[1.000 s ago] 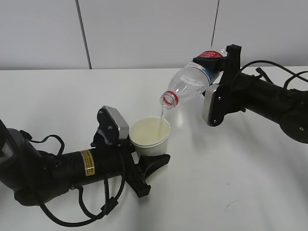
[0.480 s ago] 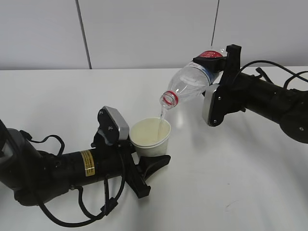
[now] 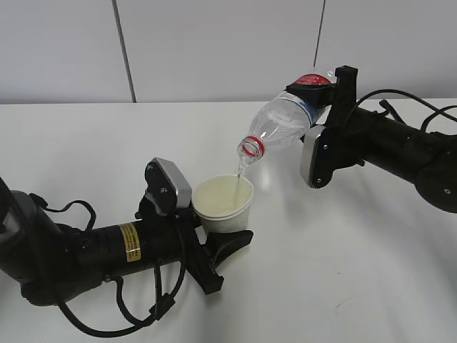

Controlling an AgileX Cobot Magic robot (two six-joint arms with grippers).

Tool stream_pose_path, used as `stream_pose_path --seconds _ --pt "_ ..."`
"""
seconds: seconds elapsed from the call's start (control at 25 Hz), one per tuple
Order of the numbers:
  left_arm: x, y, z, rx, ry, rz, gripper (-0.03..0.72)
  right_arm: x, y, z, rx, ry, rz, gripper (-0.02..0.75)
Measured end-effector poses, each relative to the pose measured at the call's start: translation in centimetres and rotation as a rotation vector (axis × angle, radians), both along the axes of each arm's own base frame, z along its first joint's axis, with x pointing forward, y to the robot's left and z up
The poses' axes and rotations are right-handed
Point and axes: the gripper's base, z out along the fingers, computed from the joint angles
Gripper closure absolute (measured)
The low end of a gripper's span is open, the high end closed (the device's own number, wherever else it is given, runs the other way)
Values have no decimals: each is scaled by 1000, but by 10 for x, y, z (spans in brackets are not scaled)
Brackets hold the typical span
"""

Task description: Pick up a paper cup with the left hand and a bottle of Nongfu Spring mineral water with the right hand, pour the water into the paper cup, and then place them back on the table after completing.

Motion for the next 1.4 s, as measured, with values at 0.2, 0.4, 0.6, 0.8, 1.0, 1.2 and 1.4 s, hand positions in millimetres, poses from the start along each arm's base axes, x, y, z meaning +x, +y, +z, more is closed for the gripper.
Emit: stream_pose_path --seconds 0.2,0.4,0.6,0.8,1.0,1.2,1.4 --pt "0 0 0 0 0 0 305 0 0 0 0 -3 1 316" --pt "0 0 0 0 0 0 305 0 0 0 -2 -4 1 316" --pt "0 0 0 0 0 0 305 0 0 0 -3 -5 0 316" --pt "0 0 0 0 0 0 305 0 0 0 -6 -7 1 316" --pt "0 0 0 1 0 -4 305 0 0 0 -15 -13 1 316" --pt "-1 0 0 2 0 -8 306 0 0 0 -17 -15 0 316" --pt "-1 0 0 3 0 -8 306 0 0 0 -17 -15 0 316"
